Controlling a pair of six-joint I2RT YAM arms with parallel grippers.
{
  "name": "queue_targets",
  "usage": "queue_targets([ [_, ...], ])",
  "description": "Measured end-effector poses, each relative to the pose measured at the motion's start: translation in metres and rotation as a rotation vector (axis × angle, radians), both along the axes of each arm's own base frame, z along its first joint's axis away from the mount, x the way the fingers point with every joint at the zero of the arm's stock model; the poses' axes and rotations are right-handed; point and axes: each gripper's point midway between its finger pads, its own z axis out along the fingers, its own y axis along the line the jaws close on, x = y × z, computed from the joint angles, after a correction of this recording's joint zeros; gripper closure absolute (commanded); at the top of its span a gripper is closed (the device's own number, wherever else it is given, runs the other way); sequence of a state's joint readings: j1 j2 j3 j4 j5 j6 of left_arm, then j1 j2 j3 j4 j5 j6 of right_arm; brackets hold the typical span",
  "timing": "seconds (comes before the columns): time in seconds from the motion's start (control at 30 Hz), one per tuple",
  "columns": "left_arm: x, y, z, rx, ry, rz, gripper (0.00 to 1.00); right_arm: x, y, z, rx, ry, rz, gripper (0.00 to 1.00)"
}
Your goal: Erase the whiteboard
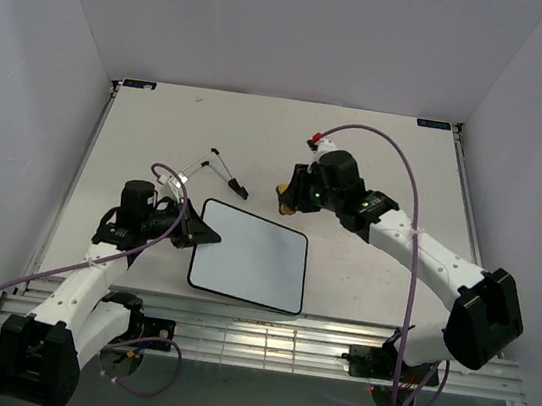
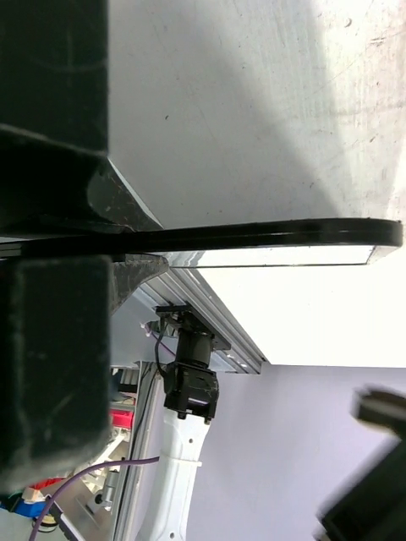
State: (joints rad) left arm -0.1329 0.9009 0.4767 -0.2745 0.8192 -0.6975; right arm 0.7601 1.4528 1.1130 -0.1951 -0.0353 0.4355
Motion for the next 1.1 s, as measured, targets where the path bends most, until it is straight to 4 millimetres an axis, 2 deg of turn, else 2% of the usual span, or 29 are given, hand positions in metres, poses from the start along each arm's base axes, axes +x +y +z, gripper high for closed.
queue_targets([
  [0.13, -0.005, -0.002, -0.002, -0.031, -0.023, -0.008, 1.0, 0.022, -0.047, 0.027, -0.015, -0.087, -0.085, 0.81],
  [0.23, -0.008, -0.002, 0.002, -0.047, -0.074, -0.007, 1.0, 0.027, -0.078, 0.027, -0.057, -0.125, -0.134, 0.8],
  [0.3, -0.01, -0.002, 0.012, -0.057, -0.141, -0.006, 1.0, 0.029, -0.1, 0.014, -0.116, -0.124, -0.175, 0.8],
  [0.43, -0.01, 0.0, 0.04, -0.068, -0.302, 0.007, 1.0, 0.033, -0.153, -0.025, -0.259, -0.062, -0.285, 0.78],
  [0.63, -0.02, 0.002, 0.075, -0.094, -0.494, 0.013, 1.0, 0.042, -0.206, -0.061, -0.36, 0.05, -0.419, 0.75],
  [0.73, -0.029, 0.003, 0.091, -0.105, -0.58, 0.013, 1.0, 0.041, -0.223, -0.095, -0.41, 0.143, -0.45, 0.75],
  [0.83, -0.037, 0.004, 0.112, -0.116, -0.663, 0.012, 1.0, 0.029, -0.236, -0.135, -0.46, 0.259, -0.452, 0.75],
  [0.9, -0.042, 0.005, 0.128, -0.121, -0.718, 0.008, 1.0, 0.019, -0.24, -0.153, -0.476, 0.316, -0.445, 0.75],
  [1.0, -0.047, 0.005, 0.149, -0.126, -0.775, 0.002, 1.0, 0.018, -0.241, -0.159, -0.469, 0.327, -0.447, 0.73],
  [1.1, -0.048, 0.007, 0.161, -0.115, -0.804, 0.012, 1.0, 0.02, -0.24, -0.159, -0.457, 0.324, -0.446, 0.58],
])
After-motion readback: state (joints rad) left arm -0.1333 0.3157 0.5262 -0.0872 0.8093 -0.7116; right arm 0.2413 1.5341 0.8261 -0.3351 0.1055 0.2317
